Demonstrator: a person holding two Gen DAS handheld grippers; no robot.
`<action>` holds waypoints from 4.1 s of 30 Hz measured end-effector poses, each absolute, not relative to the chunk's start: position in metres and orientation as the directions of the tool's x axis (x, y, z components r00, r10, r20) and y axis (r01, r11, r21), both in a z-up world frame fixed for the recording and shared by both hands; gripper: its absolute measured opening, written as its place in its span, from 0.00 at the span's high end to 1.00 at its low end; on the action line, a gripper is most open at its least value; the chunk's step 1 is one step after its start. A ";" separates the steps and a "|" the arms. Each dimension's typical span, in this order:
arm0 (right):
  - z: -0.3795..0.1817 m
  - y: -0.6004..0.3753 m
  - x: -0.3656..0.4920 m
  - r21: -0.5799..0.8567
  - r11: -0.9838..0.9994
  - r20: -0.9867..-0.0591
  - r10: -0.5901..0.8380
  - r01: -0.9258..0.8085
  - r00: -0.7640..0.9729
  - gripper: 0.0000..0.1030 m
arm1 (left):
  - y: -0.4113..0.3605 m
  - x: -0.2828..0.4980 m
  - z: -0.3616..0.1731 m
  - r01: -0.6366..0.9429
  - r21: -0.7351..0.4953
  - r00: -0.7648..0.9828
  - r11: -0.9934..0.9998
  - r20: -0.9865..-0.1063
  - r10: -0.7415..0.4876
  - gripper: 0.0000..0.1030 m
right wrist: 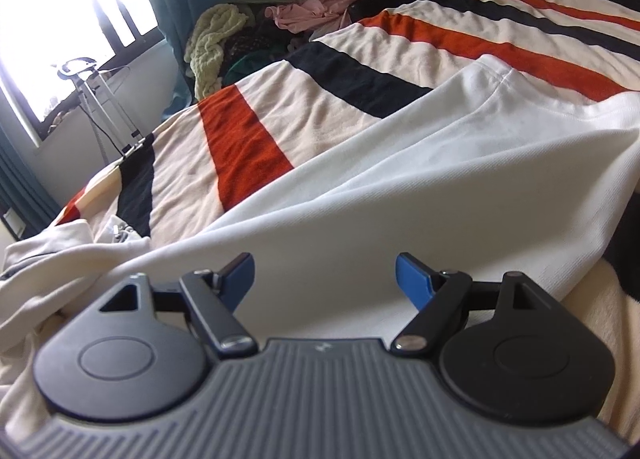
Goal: Fold clothes
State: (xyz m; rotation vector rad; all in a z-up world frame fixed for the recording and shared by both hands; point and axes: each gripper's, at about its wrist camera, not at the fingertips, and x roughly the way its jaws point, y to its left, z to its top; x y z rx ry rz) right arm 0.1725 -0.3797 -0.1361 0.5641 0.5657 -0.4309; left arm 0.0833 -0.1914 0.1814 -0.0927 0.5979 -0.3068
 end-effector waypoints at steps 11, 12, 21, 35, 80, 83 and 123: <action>-0.132 -0.380 0.174 0.468 0.762 -0.549 -0.146 0.447 0.823 0.22 | -0.146 0.110 0.149 0.190 -0.246 0.776 0.951 -0.555 -0.299 0.00; -0.130 -0.380 0.175 0.495 0.759 -0.531 -0.121 0.423 0.838 0.21 | -0.138 0.114 0.143 0.175 -0.259 0.775 0.950 -0.559 -0.295 0.00; -0.148 -0.385 0.239 0.830 0.512 -0.371 0.208 0.222 0.905 0.29 | -0.076 0.140 0.081 0.006 -0.072 0.862 0.997 -0.505 -0.042 0.00; -0.136 -0.381 0.349 0.821 0.552 -0.397 0.375 0.143 0.838 0.49 | -0.025 0.209 -0.079 -0.012 0.029 0.734 1.000 -0.678 0.028 0.00; -0.031 -0.589 0.365 0.008 0.919 -0.416 -0.354 0.393 0.837 0.94 | -0.038 0.203 -0.105 -0.002 0.076 0.726 0.997 -0.686 0.054 0.00; -0.032 -0.587 0.371 -0.072 0.910 -0.363 -0.405 0.408 0.839 0.94 | -0.035 0.203 -0.103 -0.005 0.066 0.725 0.998 -0.687 0.049 0.00; -0.103 -0.606 0.358 0.561 0.645 -0.571 -0.152 0.518 0.807 0.90 | -0.027 0.210 -0.115 -0.013 0.071 0.686 0.997 -0.725 0.061 0.00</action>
